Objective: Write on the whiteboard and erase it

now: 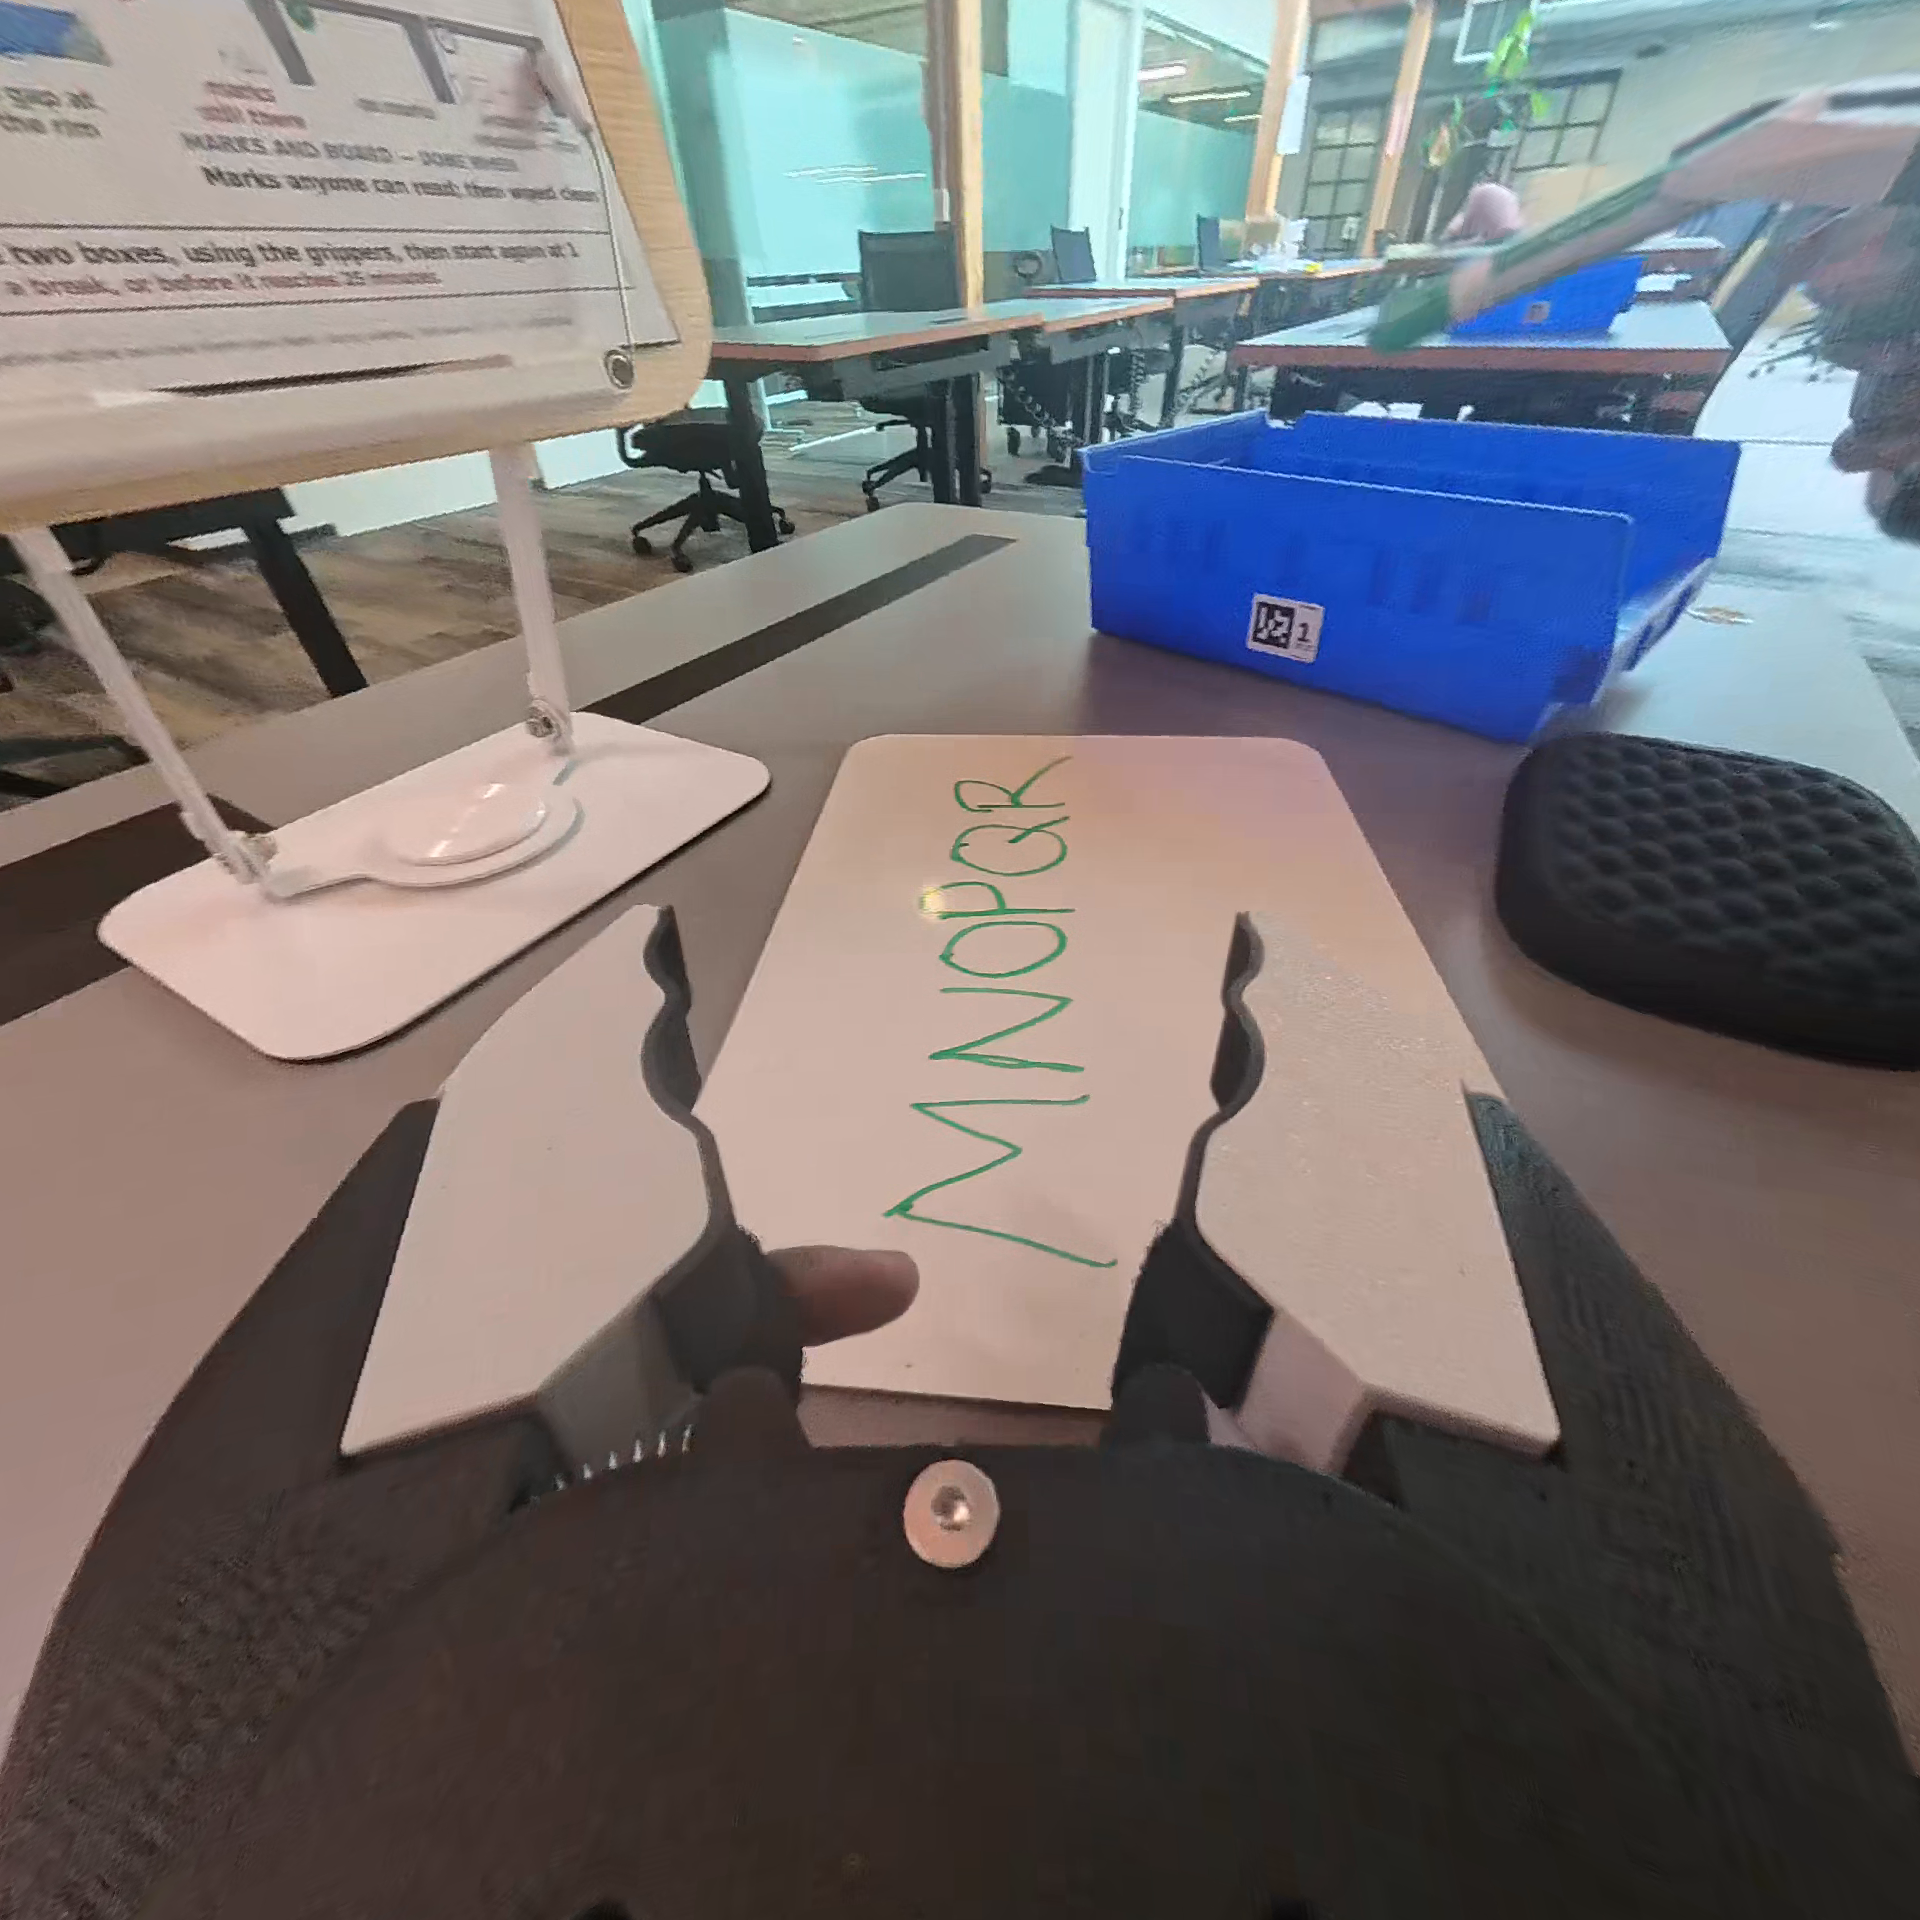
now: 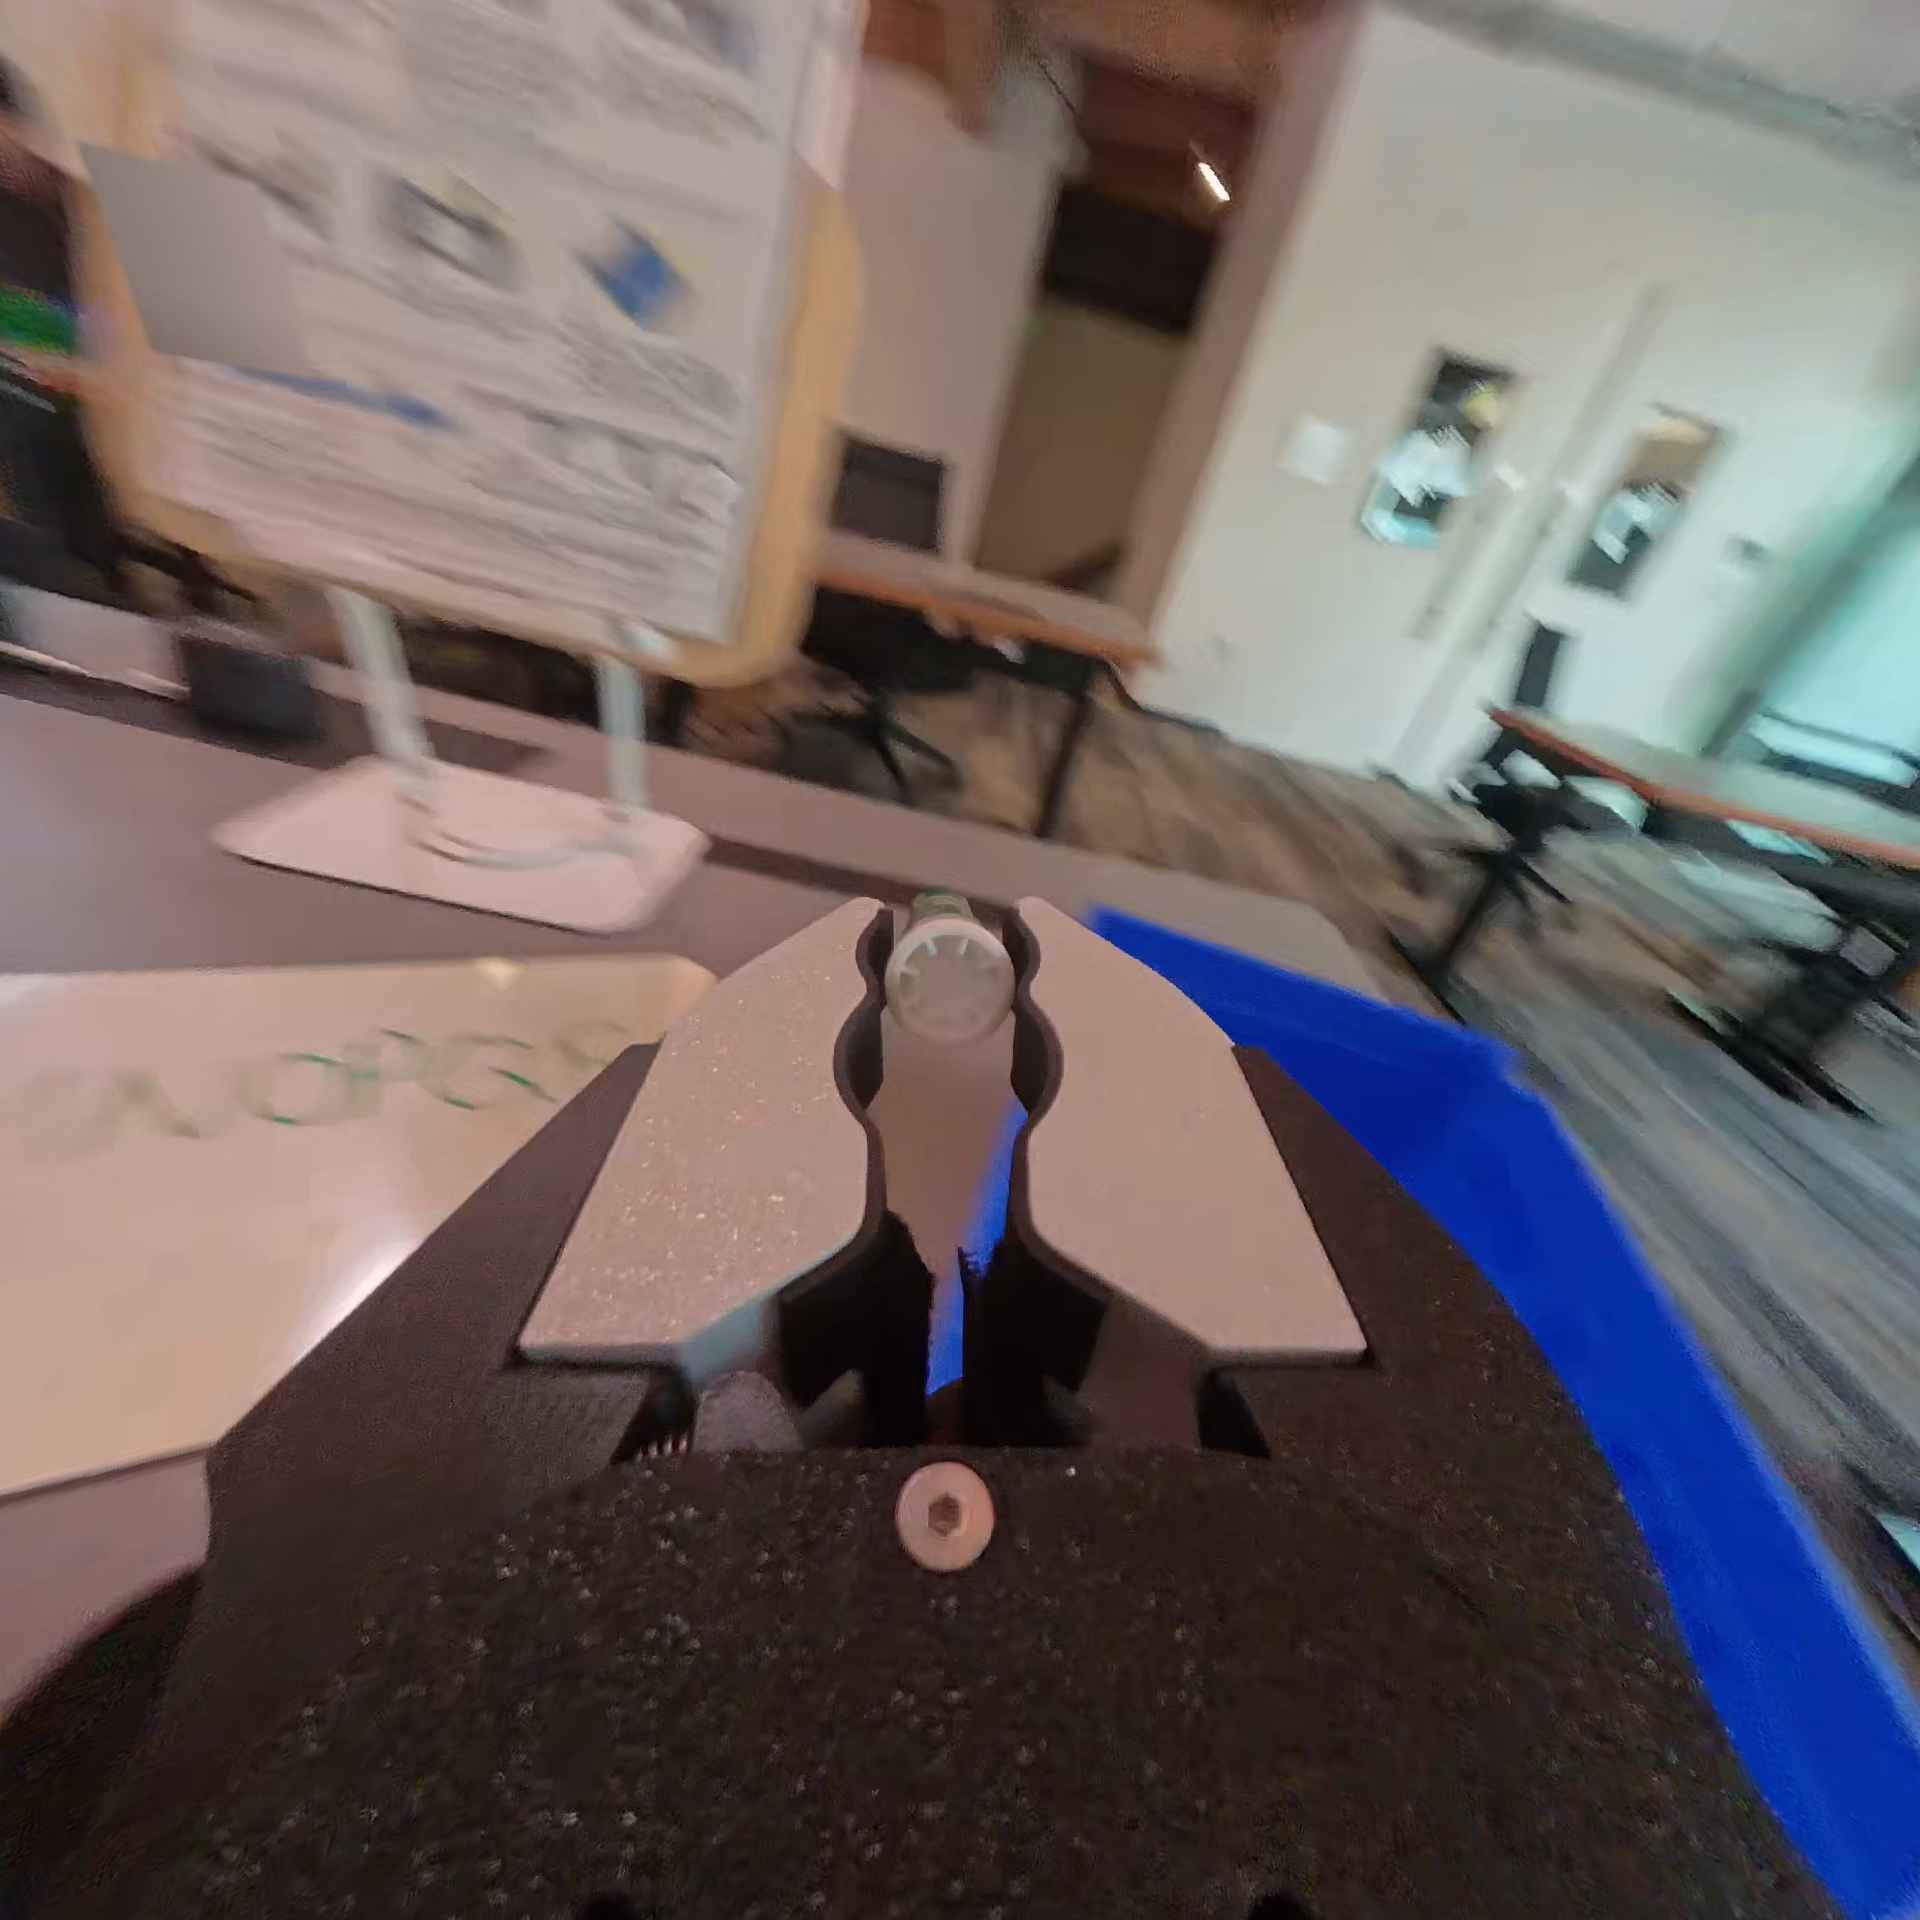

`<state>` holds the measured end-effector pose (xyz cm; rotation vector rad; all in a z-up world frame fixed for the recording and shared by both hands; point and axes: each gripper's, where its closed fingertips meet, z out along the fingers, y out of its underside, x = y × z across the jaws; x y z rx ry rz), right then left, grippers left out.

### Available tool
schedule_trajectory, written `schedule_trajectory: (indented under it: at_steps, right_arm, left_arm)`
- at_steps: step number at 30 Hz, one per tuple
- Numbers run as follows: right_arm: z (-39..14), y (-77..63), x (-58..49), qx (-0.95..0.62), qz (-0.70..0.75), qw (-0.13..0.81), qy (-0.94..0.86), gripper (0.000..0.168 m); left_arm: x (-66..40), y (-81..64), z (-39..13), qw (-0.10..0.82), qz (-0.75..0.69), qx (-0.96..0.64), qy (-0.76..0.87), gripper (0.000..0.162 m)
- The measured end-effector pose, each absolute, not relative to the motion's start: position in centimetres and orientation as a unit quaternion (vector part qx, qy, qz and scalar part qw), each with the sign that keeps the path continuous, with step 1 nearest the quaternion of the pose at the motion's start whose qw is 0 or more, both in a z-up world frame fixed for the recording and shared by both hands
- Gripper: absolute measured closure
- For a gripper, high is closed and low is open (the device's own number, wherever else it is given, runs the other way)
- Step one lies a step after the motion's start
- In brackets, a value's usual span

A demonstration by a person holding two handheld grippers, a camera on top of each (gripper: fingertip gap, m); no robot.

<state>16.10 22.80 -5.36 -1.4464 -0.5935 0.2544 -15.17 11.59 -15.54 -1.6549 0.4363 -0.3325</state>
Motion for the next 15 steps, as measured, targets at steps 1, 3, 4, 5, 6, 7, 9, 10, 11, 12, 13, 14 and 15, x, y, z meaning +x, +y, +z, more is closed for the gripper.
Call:
schedule_trajectory:
  at_steps: [1,3,4,5,6,7,9,10,11,12,13,14,15]
  right_arm:
    - [-6.5,24.4,18.3,-0.679,0.086,0.685,-0.250,0.148]
    - [-9.8,27.2,21.1,-0.735,0.070,0.633,-0.232,0.148]
    - [-11.6,28.3,21.9,-0.760,0.072,0.604,-0.226,0.148]
    - [-13.3,29.3,22.4,-0.780,0.074,0.580,-0.224,0.148]
    - [-14.7,30.0,22.8,-0.793,0.076,0.562,-0.223,0.148]
    - [-15.7,30.6,23.0,-0.802,0.074,0.550,-0.221,0.147]
    - [-16.9,30.9,23.4,-0.817,0.065,0.530,-0.216,0.147]
    - [-17.5,30.7,23.6,-0.827,0.059,0.515,-0.216,0.147]
    - [-18.1,30.3,23.7,-0.837,0.055,0.499,-0.217,0.147]
    - [-18.8,29.9,23.7,-0.847,0.050,0.481,-0.218,0.148]
    - [-19.3,29.4,23.7,-0.855,0.047,0.466,-0.222,0.148]
    - [-19.8,29.1,23.6,-0.861,0.044,0.454,-0.226,0.148]
    - [-20.1,28.9,23.5,-0.864,0.041,0.447,-0.228,0.147]
  left_arm:
    - [-15.2,11.6,-15.6,0.644,-0.138,-0.726,0.196,0.065]
    - [-15.0,11.5,-15.8,0.643,-0.124,-0.725,0.212,0.067]
    - [-14.8,11.5,-16.1,0.639,-0.118,-0.727,0.221,0.068]
    - [-14.6,11.4,-16.4,0.633,-0.113,-0.730,0.230,0.069]
    - [-14.5,11.3,-16.7,0.628,-0.113,-0.733,0.236,0.069]
    - [-14.3,11.3,-16.8,0.625,-0.115,-0.734,0.239,0.070]
    - [-14.0,11.1,-17.0,0.621,-0.120,-0.735,0.245,0.072]
    - [-13.9,11.1,-17.0,0.619,-0.121,-0.736,0.246,0.073]
    - [-13.9,11.0,-17.0,0.618,-0.121,-0.736,0.247,0.074]
    - [-13.8,11.0,-17.0,0.617,-0.120,-0.737,0.249,0.075]
    - [-13.7,10.9,-17.0,0.616,-0.120,-0.737,0.252,0.076]
    - [-13.5,10.8,-17.0,0.615,-0.121,-0.737,0.254,0.076]
    - [-13.3,10.7,-16.9,0.612,-0.124,-0.737,0.257,0.077]
